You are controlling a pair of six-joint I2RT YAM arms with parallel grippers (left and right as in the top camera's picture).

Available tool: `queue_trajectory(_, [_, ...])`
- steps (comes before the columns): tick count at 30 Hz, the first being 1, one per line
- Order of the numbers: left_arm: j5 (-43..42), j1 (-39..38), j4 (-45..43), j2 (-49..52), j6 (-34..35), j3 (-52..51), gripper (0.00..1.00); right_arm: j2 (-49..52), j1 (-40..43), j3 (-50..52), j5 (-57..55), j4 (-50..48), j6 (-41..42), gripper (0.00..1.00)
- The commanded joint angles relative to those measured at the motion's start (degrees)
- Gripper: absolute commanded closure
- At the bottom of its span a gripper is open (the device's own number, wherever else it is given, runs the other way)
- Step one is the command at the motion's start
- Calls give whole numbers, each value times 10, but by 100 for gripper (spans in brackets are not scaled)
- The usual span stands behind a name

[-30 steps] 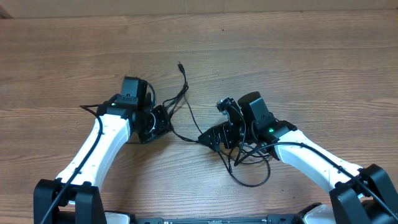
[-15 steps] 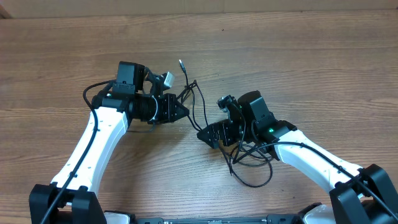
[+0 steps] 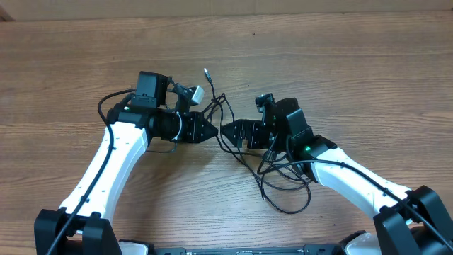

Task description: Untangle cables

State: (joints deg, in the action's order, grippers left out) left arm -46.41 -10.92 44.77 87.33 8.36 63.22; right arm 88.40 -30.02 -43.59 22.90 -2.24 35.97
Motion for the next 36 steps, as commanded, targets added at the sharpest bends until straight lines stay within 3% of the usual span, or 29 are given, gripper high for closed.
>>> queue_trajectory(1, [-17, -11, -1, 1, -17, 9, 96, 25, -12, 1, -60, -8, 73, 6])
queue_trajectory(7, [-17, -12, -17, 1, -15, 9, 96, 70, -40, 1, -48, -53, 92, 7])
queue_trajectory(12, [-17, -11, -27, 1, -2, 9, 96, 94, -67, 1, -47, -59, 92, 15])
queue_trajectory(13, [-19, -10, -30, 1, 0, 9, 96, 97, -67, 1, -52, -52, 92, 18])
queue_trajectory(16, [-37, 0, -37, 1, 18, 12, 96, 99, -63, 1, -102, -12, 92, 42])
queue_trajectory(19, [-60, 16, -49, 0, 20, 15, 96, 99, -48, 1, -139, 10, 92, 50])
queue_trajectory(24, [-62, 37, -57, 0, 24, 15, 96, 99, -3, 1, -139, 20, 68, 72])
queue_trajectory(29, [-61, 38, -54, 0, 8, 15, 96, 99, 80, 0, -138, 60, 51, 75])
queue_trajectory(36, [-47, 38, -54, 0, -11, 15, 96, 92, 230, -5, -132, 101, -43, 76])
